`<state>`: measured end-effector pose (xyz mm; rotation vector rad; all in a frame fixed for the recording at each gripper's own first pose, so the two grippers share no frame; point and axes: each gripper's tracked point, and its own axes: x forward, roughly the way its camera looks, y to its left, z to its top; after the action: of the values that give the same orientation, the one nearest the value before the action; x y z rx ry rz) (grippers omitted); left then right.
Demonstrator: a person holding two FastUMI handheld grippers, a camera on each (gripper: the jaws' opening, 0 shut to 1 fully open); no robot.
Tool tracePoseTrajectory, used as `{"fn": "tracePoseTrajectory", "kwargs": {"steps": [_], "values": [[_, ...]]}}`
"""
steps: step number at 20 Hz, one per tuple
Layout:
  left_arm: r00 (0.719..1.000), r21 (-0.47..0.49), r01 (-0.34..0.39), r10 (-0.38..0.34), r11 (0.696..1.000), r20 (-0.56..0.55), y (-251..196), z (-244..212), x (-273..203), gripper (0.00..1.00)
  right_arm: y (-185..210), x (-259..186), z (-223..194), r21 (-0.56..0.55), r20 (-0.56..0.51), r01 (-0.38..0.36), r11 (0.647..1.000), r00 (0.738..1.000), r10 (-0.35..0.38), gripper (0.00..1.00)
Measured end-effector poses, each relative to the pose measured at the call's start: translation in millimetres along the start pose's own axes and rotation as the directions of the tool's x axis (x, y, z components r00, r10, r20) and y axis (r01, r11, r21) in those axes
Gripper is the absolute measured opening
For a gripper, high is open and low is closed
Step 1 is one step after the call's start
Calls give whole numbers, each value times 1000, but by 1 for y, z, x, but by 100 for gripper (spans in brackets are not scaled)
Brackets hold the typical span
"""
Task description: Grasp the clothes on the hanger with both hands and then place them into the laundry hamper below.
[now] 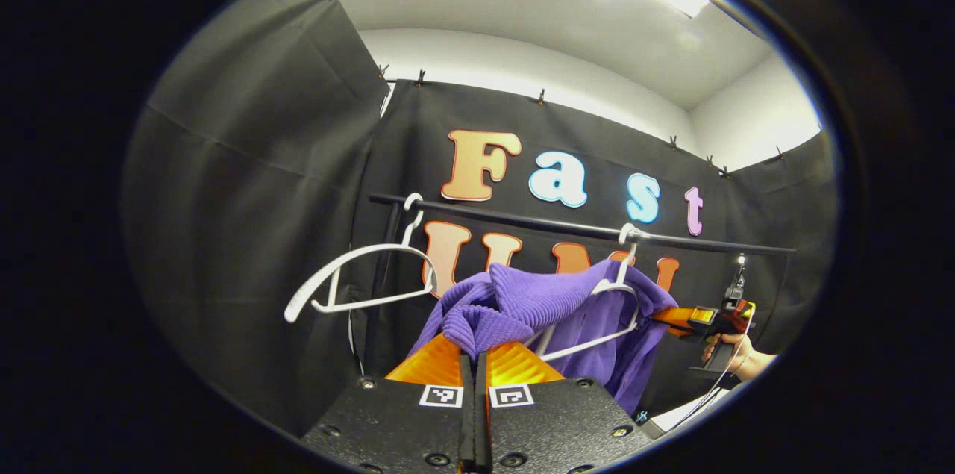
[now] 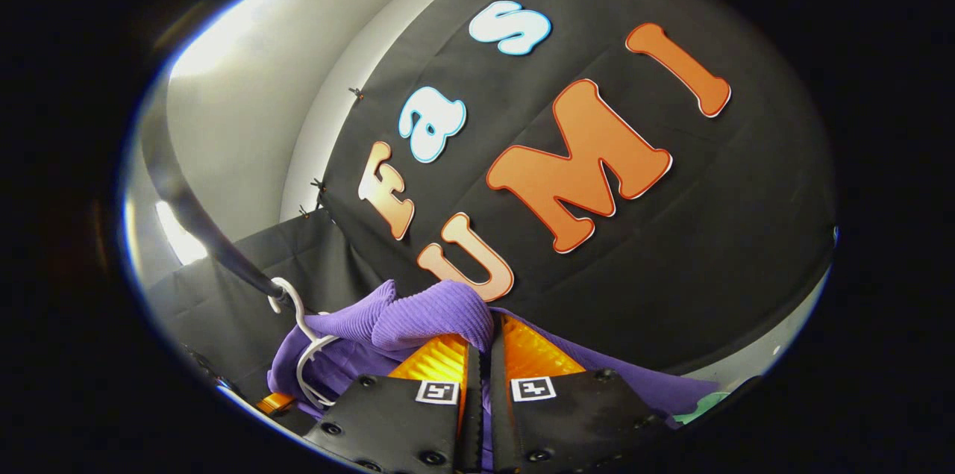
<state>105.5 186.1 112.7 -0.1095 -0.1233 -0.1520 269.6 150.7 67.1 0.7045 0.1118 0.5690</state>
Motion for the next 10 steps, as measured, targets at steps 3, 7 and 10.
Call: {"fn": "tracePoseTrajectory", "kwargs": {"steps": [3, 7, 10], "values": [[1000, -24, 0, 1, 1000, 21, 17, 19, 16, 0, 6, 9, 8, 32, -3, -33, 999, 999, 33, 12], [999, -23, -5, 6, 1000, 43, 29, 32, 39, 0, 12, 5, 24, 123, 12, -97, 988, 995, 97, 12], [1000, -24, -14, 14, 1000, 11, 40, 16, 60, 0, 0, 14, 37, 199, 32, -91, 976, 996, 86, 13]]}}
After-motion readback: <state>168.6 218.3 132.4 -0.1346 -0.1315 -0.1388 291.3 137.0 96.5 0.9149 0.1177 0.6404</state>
